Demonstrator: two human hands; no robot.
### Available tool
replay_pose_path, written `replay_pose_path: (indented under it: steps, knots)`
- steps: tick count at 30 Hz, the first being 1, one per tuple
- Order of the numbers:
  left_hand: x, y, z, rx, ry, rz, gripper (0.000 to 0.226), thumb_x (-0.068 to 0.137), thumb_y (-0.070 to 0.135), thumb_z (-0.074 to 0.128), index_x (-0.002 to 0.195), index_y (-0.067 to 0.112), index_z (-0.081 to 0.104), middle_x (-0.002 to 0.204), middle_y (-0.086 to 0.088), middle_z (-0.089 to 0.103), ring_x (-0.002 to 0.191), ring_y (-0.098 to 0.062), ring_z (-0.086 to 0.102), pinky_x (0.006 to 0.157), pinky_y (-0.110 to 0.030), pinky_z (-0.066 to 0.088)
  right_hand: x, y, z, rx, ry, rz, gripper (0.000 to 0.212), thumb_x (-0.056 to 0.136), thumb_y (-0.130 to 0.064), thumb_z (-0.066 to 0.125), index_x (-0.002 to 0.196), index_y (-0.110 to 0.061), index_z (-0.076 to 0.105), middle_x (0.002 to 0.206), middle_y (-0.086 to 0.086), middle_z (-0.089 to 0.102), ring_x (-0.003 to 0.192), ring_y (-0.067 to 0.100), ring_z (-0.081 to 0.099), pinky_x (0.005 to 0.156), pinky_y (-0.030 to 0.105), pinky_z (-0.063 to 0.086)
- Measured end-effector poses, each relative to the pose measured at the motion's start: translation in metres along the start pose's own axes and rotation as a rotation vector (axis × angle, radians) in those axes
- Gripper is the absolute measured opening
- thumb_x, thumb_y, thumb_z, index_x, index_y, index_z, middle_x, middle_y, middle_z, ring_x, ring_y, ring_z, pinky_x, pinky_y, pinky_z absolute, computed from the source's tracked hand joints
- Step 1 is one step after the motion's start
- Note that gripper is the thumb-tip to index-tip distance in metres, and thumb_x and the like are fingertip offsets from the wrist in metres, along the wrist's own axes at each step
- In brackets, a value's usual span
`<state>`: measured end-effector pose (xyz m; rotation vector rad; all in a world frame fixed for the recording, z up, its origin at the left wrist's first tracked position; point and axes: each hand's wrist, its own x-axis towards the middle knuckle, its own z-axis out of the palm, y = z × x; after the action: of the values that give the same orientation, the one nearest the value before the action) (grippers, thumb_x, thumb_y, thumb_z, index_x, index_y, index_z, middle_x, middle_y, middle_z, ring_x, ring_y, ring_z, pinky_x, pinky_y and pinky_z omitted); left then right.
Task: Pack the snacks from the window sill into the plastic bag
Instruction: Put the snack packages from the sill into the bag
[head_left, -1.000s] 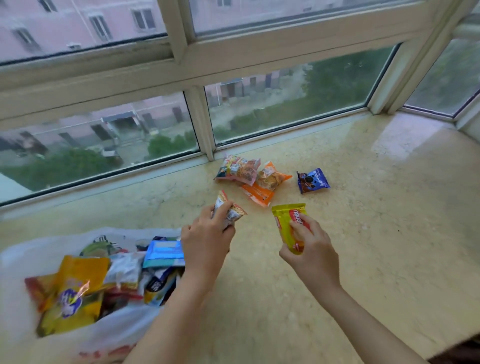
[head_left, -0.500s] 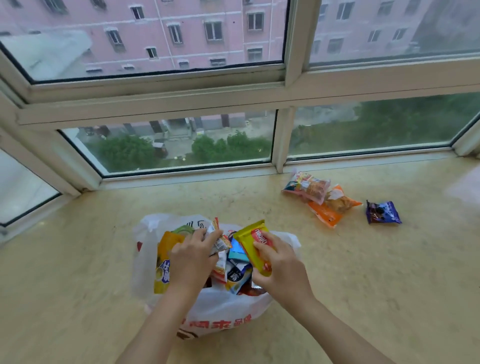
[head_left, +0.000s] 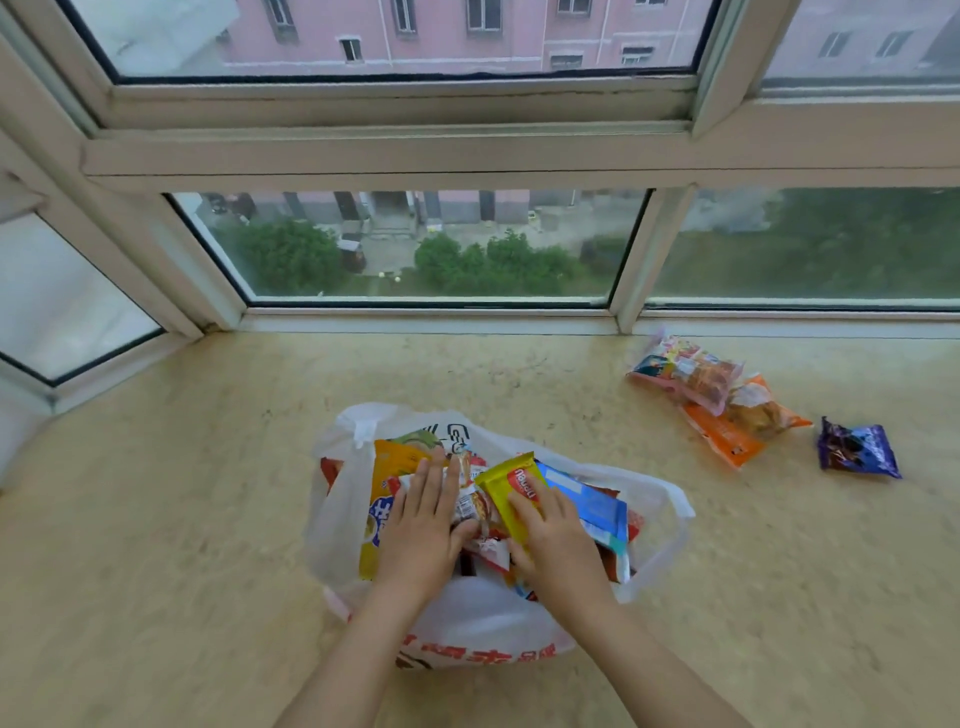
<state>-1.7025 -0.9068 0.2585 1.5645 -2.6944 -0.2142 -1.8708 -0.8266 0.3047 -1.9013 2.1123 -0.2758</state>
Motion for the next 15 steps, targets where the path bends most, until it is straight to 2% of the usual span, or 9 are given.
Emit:
replay_pose_path:
  steps: [2,4,6,7,9,10,12,13,15]
  knots:
    - [0.002,0.004,0.006,-0.015,0.002,0.001,0.077,0.094,0.067,0.004,0.153,0.019,-0.006,0.161,-0.003,-0.003,0.145,-0.017,-0.007,0.118,-0.039,0.010,0.001,0.006,0.007,-0.072,-0.041,-0.002,0.067,0.060,-0.035,0.085,0.121,-0.015,0.064,0.128,0.008,0.061,0.114,0.032,0.057,0.084,0.042,0.056]
    - [0.004,0.007,0.007,-0.010,-0.015,-0.022,0.079,0.092,0.071,0.001,0.152,0.022,-0.012,0.160,0.001,-0.004,0.145,-0.016,-0.007,0.119,-0.042,0.008,-0.002,0.012,0.014,-0.106,-0.077,0.009,0.055,0.083,-0.041,0.059,0.133,-0.018,0.052,0.139,0.007,0.053,0.121,0.035,0.055,0.084,0.050,0.055]
    - [0.006,0.011,0.005,-0.023,-0.079,-0.057,0.079,0.092,0.070,0.004,0.154,0.021,-0.001,0.160,-0.002,0.006,0.145,-0.019,0.006,0.115,-0.043,0.008,-0.006,0.018,0.019,-0.134,-0.174,0.007,0.056,0.087,-0.045,0.034,0.136,-0.019,0.044,0.141,0.006,0.052,0.122,0.033,0.055,0.084,0.055,0.051]
    - [0.007,0.013,0.003,-0.027,-0.118,-0.071,0.079,0.092,0.070,0.006,0.154,0.020,0.004,0.159,-0.004,0.012,0.144,-0.021,0.011,0.114,-0.043,0.006,-0.007,0.022,0.023,-0.141,-0.222,0.013,0.059,0.085,-0.045,0.030,0.136,-0.019,0.042,0.141,0.005,0.051,0.122,0.033,0.055,0.084,0.057,0.049]
    - [0.009,0.017,0.001,-0.023,-0.153,-0.080,0.080,0.092,0.070,0.006,0.153,0.020,0.012,0.158,-0.007,0.018,0.146,-0.023,0.008,0.114,-0.044,0.001,-0.007,0.020,0.022,-0.136,-0.252,0.030,0.061,0.084,-0.045,0.030,0.138,-0.018,0.039,0.143,0.006,0.048,0.125,0.032,0.052,0.086,0.061,0.046]
    - [0.010,0.019,0.003,-0.022,-0.153,-0.078,0.080,0.092,0.071,0.007,0.153,0.020,0.014,0.158,-0.007,0.018,0.147,-0.024,0.003,0.113,-0.044,0.001,-0.004,0.018,0.019,-0.159,-0.229,0.035,0.062,0.087,-0.044,0.030,0.143,-0.016,0.033,0.149,0.006,0.038,0.131,0.032,0.045,0.091,0.063,0.041]
    - [0.011,0.021,0.008,-0.028,-0.159,-0.075,0.082,0.091,0.072,0.007,0.152,0.019,0.018,0.160,-0.006,0.012,0.148,-0.024,-0.005,0.113,-0.046,0.001,0.000,0.018,0.018,-0.226,-0.266,-0.016,0.064,0.099,-0.042,0.025,0.151,-0.017,-0.004,0.157,0.004,-0.009,0.145,0.029,0.001,0.110,0.065,0.015]
    - [0.012,0.022,0.010,-0.037,-0.173,-0.081,0.082,0.091,0.072,0.006,0.152,0.020,0.017,0.160,-0.005,0.008,0.148,-0.023,-0.007,0.112,-0.046,0.001,-0.001,0.020,0.018,-0.262,-0.303,-0.009,0.066,0.102,-0.043,0.023,0.147,-0.020,-0.020,0.152,0.001,-0.029,0.142,0.026,-0.019,0.112,0.062,0.000]
    - [0.013,0.025,0.009,-0.058,-0.173,-0.104,0.082,0.089,0.074,0.001,0.153,0.022,0.007,0.162,-0.001,-0.004,0.147,-0.021,-0.012,0.112,-0.046,0.001,0.001,0.021,0.012,-0.285,-0.341,0.004,0.066,0.101,-0.047,0.018,0.142,-0.023,-0.028,0.146,-0.001,-0.039,0.137,0.022,-0.031,0.110,0.059,-0.013]
